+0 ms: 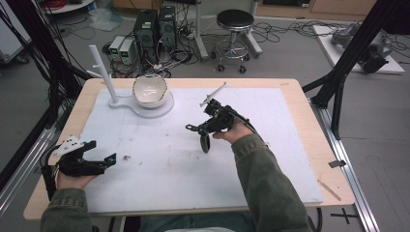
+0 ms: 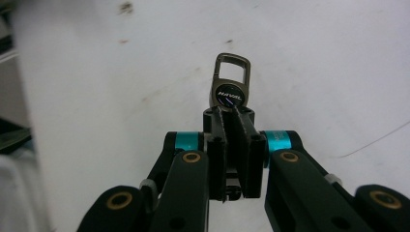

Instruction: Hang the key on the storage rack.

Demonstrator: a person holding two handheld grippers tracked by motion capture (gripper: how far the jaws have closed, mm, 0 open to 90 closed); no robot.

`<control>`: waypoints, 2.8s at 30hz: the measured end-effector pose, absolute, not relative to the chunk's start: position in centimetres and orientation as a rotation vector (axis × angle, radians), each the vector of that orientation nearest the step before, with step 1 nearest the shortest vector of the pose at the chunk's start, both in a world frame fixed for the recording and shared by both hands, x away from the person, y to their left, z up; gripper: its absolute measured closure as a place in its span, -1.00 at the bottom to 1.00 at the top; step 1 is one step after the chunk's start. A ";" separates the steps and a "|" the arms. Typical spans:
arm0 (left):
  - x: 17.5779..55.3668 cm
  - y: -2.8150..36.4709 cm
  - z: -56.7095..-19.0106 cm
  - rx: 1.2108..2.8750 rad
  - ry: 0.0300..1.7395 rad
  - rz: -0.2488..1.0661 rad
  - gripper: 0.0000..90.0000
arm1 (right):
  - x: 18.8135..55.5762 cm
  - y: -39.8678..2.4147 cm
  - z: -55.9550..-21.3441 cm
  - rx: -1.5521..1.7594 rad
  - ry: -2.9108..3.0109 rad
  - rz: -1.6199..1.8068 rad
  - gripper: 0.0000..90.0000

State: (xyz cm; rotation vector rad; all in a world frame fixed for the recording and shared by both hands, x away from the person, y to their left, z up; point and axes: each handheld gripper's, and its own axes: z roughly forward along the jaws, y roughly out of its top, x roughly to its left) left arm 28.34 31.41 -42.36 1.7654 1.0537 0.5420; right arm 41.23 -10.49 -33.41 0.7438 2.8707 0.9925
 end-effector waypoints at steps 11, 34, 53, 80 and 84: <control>28.8 31.1 -42.6 1.780 1.034 0.512 -0.96 | 44.2 -8.2 -33.6 0.834 2.852 1.060 0.88; 29.3 31.1 -42.7 1.786 1.015 0.486 -0.96 | 47.1 2.4 -31.3 0.736 2.899 1.074 0.88; 29.0 31.0 -42.6 1.785 1.015 0.475 -0.96 | 48.5 9.2 -30.1 0.648 2.874 1.110 0.88; 29.1 31.2 -42.5 1.742 1.021 0.476 -0.96 | 50.0 14.5 -25.5 0.562 2.757 1.126 0.88; 29.1 31.3 -42.5 1.741 1.022 0.476 -0.96 | 50.4 14.8 -25.3 0.572 2.739 1.134 0.88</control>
